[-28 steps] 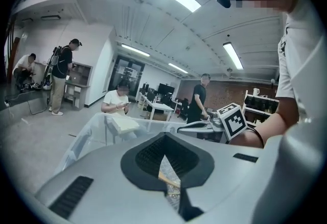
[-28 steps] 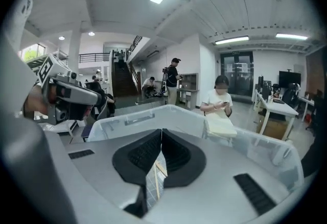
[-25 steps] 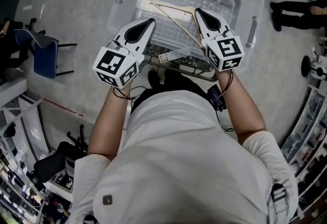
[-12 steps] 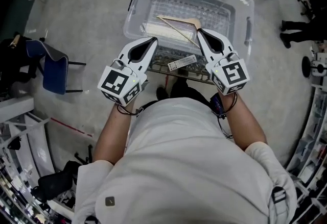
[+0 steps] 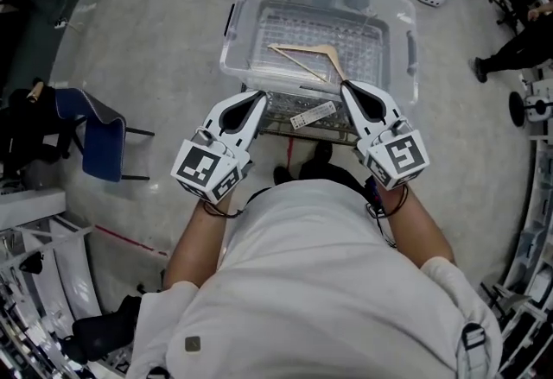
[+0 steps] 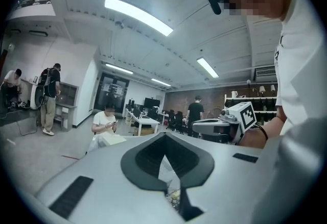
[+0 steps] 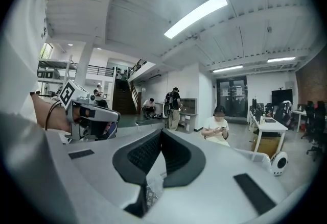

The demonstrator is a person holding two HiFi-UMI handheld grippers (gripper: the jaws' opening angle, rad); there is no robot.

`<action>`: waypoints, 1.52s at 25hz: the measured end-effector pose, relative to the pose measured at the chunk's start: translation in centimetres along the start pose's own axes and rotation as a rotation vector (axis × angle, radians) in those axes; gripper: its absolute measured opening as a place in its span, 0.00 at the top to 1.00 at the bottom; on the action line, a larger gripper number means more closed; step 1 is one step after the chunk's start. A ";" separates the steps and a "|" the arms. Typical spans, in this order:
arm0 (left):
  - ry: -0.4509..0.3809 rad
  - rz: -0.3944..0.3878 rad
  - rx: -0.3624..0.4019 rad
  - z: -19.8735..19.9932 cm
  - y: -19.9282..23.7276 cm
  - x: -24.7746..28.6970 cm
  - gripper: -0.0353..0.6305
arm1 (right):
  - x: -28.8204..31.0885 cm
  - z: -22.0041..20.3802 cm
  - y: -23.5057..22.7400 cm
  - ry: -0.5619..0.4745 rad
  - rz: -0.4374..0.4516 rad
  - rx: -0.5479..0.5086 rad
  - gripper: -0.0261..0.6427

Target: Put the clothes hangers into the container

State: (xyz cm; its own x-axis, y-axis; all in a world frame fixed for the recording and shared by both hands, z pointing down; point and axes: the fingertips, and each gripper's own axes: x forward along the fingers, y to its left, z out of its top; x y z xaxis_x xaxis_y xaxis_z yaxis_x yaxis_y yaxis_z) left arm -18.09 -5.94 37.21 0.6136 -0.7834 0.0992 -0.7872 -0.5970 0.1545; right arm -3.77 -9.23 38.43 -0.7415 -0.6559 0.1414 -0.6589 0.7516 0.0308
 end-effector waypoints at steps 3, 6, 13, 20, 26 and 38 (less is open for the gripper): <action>0.005 0.001 -0.001 0.2 -1.3 -0.5 0.92 | -1.8 0.7 0.0 -0.007 -0.004 -0.018 0.93; 0.005 -0.002 -0.008 0.9 -2.8 -2.0 0.92 | -3.8 2.0 0.8 -0.003 -0.007 -0.030 0.93; 0.013 0.007 0.005 1.9 -5.2 -2.4 0.92 | -7.1 3.3 0.7 0.005 -0.002 -0.039 0.93; 0.041 0.002 0.020 1.5 -10.5 0.8 0.92 | -12.6 2.0 -2.4 0.005 0.004 -0.019 0.93; 0.055 -0.029 0.093 1.0 -17.2 4.4 0.92 | -18.1 1.2 -5.3 -0.001 0.008 -0.035 0.93; 0.043 -0.028 0.071 0.1 -28.2 8.6 0.92 | -29.0 -0.8 -8.1 0.034 0.017 0.002 0.93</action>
State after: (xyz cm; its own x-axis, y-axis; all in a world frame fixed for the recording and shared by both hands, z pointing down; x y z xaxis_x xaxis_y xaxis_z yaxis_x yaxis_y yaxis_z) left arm 9.41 4.10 33.58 0.6363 -0.7590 0.1380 -0.7711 -0.6306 0.0880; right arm 23.13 3.79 34.91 -0.7481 -0.6401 0.1751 -0.6463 0.7626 0.0264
